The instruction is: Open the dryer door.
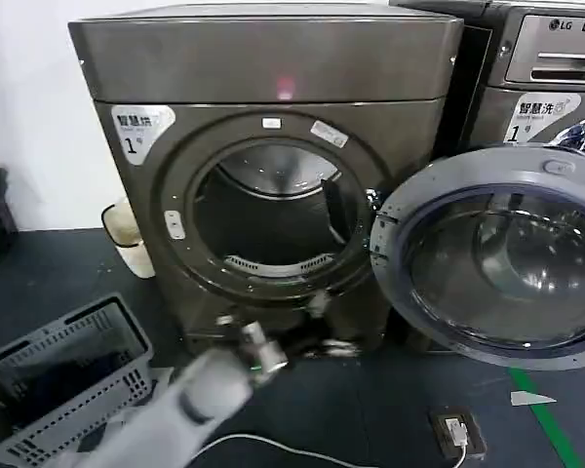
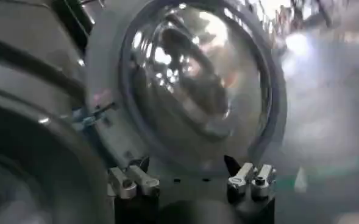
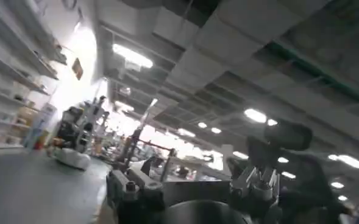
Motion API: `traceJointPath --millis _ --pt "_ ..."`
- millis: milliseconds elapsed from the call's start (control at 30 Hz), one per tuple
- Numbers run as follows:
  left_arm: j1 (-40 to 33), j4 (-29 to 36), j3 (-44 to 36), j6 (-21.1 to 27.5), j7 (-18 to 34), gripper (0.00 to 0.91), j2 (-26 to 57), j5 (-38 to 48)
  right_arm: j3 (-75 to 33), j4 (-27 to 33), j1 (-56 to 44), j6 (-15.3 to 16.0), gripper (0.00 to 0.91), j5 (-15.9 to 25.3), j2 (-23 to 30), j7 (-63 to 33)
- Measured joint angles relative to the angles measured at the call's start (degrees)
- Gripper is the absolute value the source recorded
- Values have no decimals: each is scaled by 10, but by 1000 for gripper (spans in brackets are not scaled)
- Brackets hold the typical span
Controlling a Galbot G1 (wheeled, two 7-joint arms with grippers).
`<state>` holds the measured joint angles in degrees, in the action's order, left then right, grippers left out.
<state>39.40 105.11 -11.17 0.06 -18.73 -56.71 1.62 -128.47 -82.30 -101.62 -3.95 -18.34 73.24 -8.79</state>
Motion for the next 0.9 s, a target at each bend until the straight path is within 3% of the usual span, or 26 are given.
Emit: traceJointPath --millis 233,500,700,833,900 --pt "110 56 108 -87 -18 907 183 -118 20 -23 11 11 907 -22 -4 3" --pt "198 31 225 -266 -15 907 342 -336 44 -33 10 7 907 -95 8 18" --pt "186 -10 278 -430 -49 907 385 -587 43 -20 5 -2 907 -118 9 21" --pt "166 -33 285 -475 -65 907 391 -727 45 -17 6 -14 907 -118 15 25" --pt "146 -55 280 -475 -66 907 384 -783 45 -15 6 -19 907 -118 17 29"
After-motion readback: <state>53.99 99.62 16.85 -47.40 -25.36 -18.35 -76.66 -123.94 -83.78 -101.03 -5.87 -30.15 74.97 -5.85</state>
